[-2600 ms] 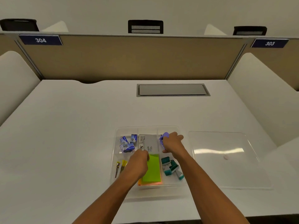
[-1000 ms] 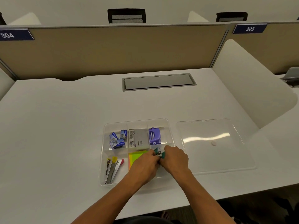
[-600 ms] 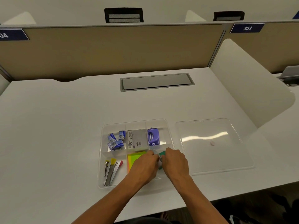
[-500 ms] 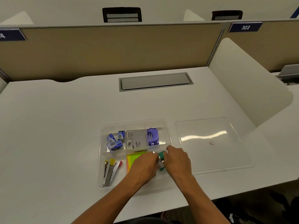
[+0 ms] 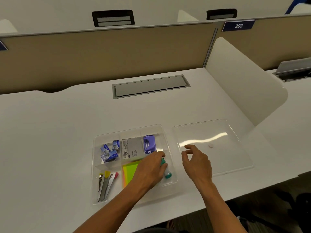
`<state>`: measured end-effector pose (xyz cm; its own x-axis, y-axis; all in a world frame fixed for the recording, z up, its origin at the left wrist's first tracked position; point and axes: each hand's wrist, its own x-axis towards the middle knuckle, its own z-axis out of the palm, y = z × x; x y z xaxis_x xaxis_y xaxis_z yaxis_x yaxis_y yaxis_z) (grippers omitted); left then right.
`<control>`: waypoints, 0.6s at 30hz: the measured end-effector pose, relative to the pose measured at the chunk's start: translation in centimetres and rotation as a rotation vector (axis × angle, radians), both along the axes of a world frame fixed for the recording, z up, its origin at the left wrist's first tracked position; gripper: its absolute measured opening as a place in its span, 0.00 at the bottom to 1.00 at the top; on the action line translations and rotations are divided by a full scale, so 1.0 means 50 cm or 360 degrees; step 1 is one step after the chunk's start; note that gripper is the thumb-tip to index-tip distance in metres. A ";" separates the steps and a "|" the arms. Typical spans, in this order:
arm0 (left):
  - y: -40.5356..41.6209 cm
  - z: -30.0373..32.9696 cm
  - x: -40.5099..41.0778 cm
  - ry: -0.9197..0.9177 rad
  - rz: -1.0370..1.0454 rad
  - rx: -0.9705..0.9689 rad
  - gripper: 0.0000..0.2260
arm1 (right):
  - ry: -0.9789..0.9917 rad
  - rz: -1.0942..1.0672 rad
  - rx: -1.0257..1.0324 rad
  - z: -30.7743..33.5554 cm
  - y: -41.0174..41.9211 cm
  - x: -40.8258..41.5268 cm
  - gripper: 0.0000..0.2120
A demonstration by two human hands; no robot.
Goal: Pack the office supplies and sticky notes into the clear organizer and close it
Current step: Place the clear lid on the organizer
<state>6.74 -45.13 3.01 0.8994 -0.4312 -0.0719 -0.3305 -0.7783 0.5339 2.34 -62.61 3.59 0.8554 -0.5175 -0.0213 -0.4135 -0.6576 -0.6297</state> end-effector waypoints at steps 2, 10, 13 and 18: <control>-0.023 0.004 0.000 -0.0087 -0.0015 -0.0023 0.17 | 0.0013 -0.0019 0.0038 -0.006 -0.021 -0.004 0.17; -0.139 0.009 -0.002 0.0008 -0.0133 -0.0299 0.19 | -0.0033 -0.0102 0.0228 -0.006 -0.160 -0.020 0.22; -0.185 0.008 -0.001 0.0163 -0.0192 -0.0370 0.19 | -0.0095 -0.0119 0.0345 0.007 -0.216 -0.014 0.22; -0.245 -0.012 0.005 0.0435 -0.0132 -0.0335 0.25 | -0.0052 -0.0138 0.0298 0.004 -0.293 0.002 0.25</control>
